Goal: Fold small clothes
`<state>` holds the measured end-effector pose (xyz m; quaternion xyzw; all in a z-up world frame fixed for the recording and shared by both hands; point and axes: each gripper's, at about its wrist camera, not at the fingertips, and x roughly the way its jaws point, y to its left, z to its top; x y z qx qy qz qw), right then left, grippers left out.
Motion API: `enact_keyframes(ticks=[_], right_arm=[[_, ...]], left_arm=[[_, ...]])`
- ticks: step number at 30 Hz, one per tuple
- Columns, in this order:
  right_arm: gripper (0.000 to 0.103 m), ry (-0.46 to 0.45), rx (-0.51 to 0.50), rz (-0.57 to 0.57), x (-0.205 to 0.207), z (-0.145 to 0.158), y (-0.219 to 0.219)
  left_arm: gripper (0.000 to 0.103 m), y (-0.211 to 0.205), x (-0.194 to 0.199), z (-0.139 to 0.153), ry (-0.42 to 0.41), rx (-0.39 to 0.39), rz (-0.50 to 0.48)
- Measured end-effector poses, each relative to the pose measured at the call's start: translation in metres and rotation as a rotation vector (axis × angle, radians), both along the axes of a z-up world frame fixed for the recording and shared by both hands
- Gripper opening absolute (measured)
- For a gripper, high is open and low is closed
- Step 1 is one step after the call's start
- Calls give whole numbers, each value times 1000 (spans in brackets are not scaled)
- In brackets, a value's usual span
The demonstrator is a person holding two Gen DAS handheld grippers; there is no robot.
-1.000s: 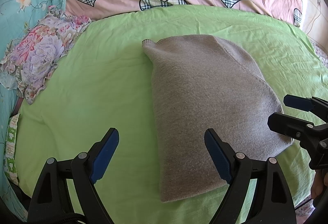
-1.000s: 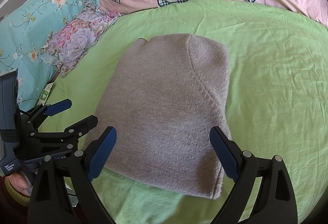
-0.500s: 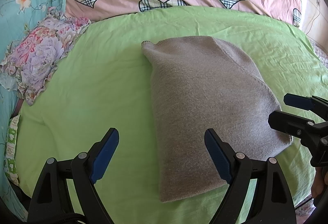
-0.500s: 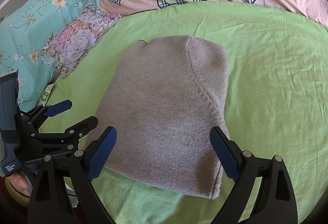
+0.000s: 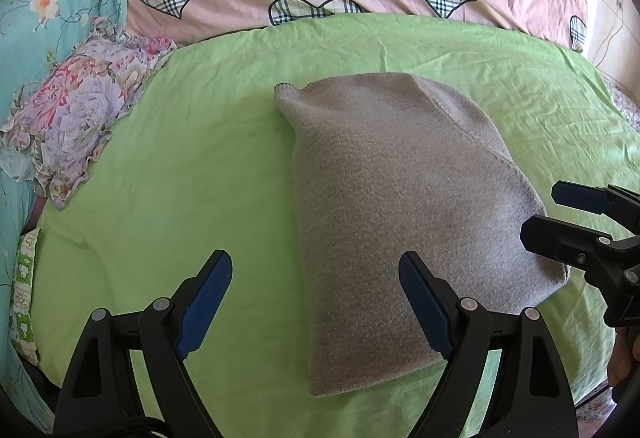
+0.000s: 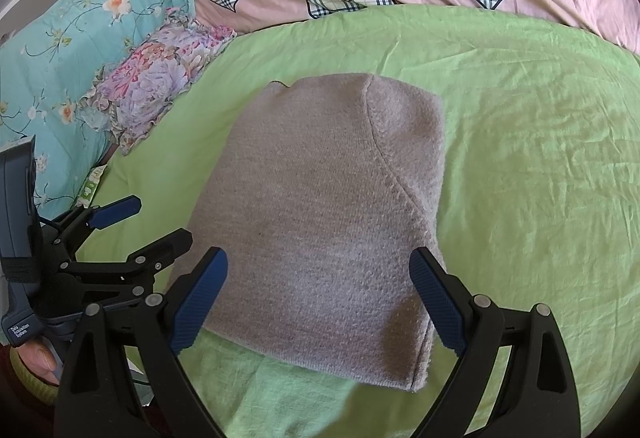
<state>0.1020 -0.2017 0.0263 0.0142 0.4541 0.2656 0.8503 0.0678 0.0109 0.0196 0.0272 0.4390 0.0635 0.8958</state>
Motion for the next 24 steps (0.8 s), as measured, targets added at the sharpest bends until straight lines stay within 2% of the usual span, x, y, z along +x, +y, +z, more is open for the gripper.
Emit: enact_keyframes(ticks=[17, 24], right_arm=[[92, -7, -1, 1, 5, 3, 2], [92, -11, 4, -14, 12, 1, -2]], left_arm=[[86, 3, 5, 3, -20, 5, -2], [86, 23, 12, 6, -39, 4, 45]])
